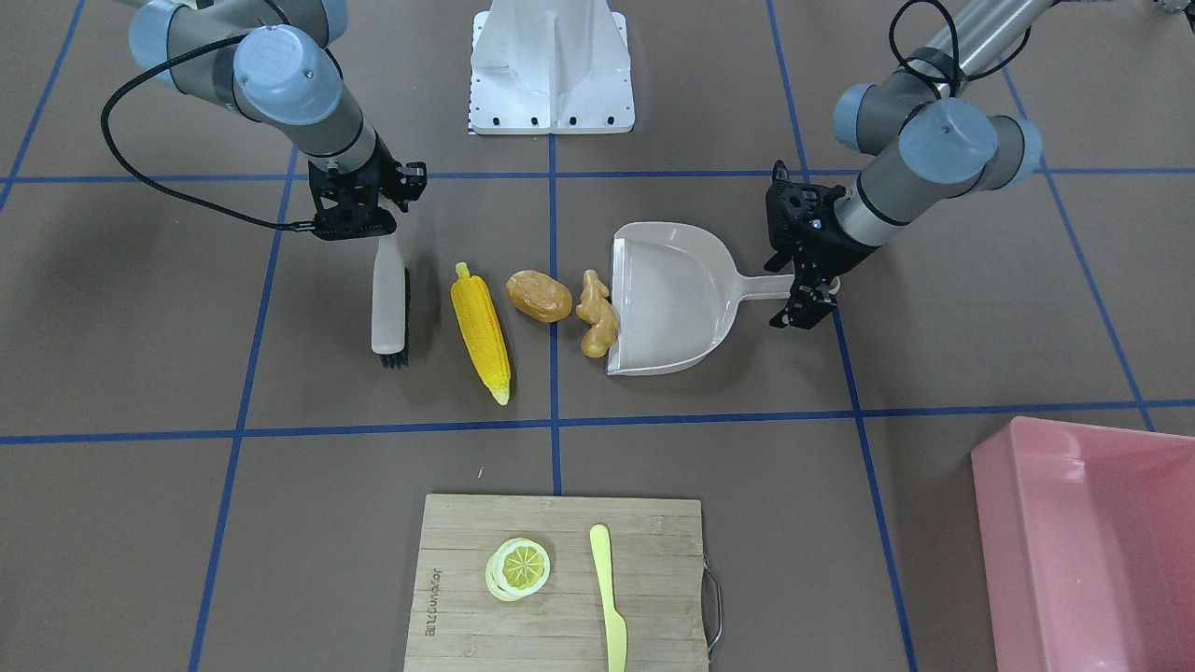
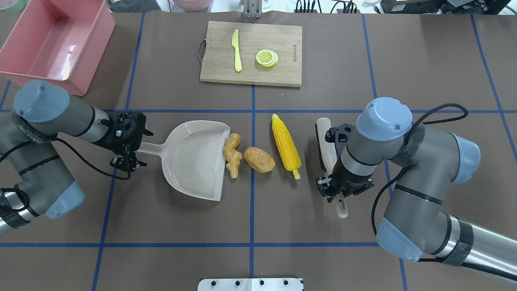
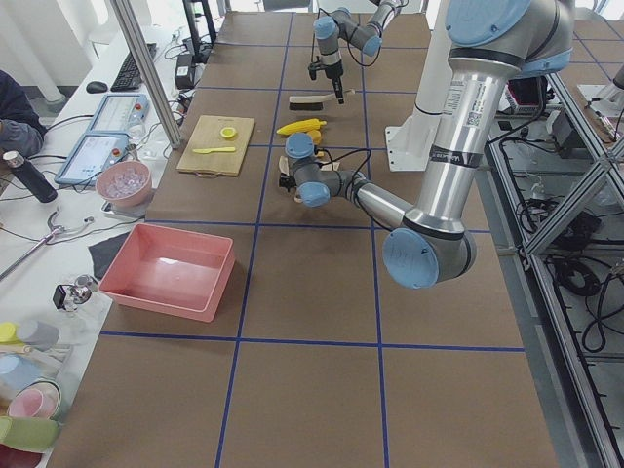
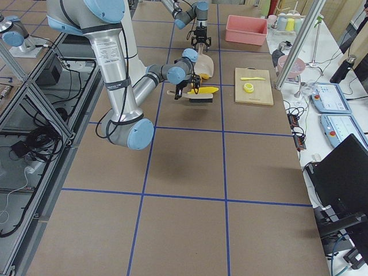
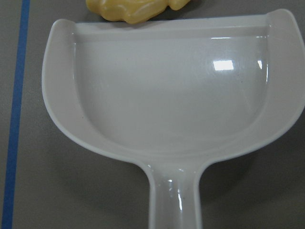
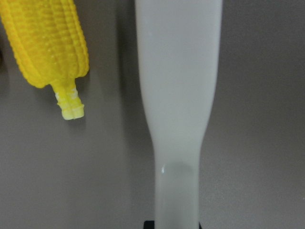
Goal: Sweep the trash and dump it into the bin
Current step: 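Sweep the ginger and potato into the dustpan with the right gripper's brush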
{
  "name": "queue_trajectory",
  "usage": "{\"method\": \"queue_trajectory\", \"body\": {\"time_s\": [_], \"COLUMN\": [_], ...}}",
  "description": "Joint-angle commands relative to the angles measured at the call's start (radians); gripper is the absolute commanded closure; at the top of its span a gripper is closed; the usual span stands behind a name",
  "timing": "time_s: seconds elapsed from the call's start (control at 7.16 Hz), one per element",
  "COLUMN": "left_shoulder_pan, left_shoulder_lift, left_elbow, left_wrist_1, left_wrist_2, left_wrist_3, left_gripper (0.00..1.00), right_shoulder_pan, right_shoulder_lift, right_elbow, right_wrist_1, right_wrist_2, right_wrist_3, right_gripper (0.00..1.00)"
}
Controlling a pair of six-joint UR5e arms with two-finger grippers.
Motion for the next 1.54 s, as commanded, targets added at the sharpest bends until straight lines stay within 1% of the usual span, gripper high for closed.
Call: {"method": "queue_trajectory", "body": {"time_s": [0.0, 0.14, 0.56, 0.84, 1.12, 1.26, 1.4], "left_shoulder_pan": [0.001, 0.001, 0.001, 0.001, -0.001, -0.001, -0.001], "left_shoulder_lift": [0.0, 0.0, 0.001, 0.0, 0.003, 0.001, 0.003], "left_elbow": [0.001, 0.001, 0.001, 0.005, 0.007, 0.007, 0.007], "left_wrist_1": [0.0, 0.0, 0.0, 0.0, -0.012, -0.012, -0.011], "left_wrist_2": [0.001, 0.001, 0.001, 0.001, 0.0, 0.001, 0.0], "left_wrist_3": [0.0, -0.001, -0.001, -0.001, -0.001, -0.001, -0.001], "left_gripper": [0.06, 0.06, 0.06, 0.06, 0.06, 0.06, 0.06], "right_shoulder_pan": [-0.003, -0.011, -0.026, -0.051, -0.065, -0.072, -0.089], "right_shoulder_lift": [0.093, 0.121, 0.185, 0.231, 0.257, 0.276, 0.291], "right_elbow": [-0.095, -0.131, -0.146, -0.205, -0.216, -0.227, -0.263], "right_wrist_1": [0.002, 0.003, 0.005, 0.005, 0.006, 0.026, 0.093], "right_wrist_2": [-0.003, -0.003, -0.001, -0.003, -0.003, -0.006, -0.024], "right_wrist_3": [0.01, 0.007, 0.011, 0.011, 0.011, 0.033, 0.088], "right_gripper": [1.0, 1.0, 1.0, 1.0, 1.0, 1.0, 1.0]}}
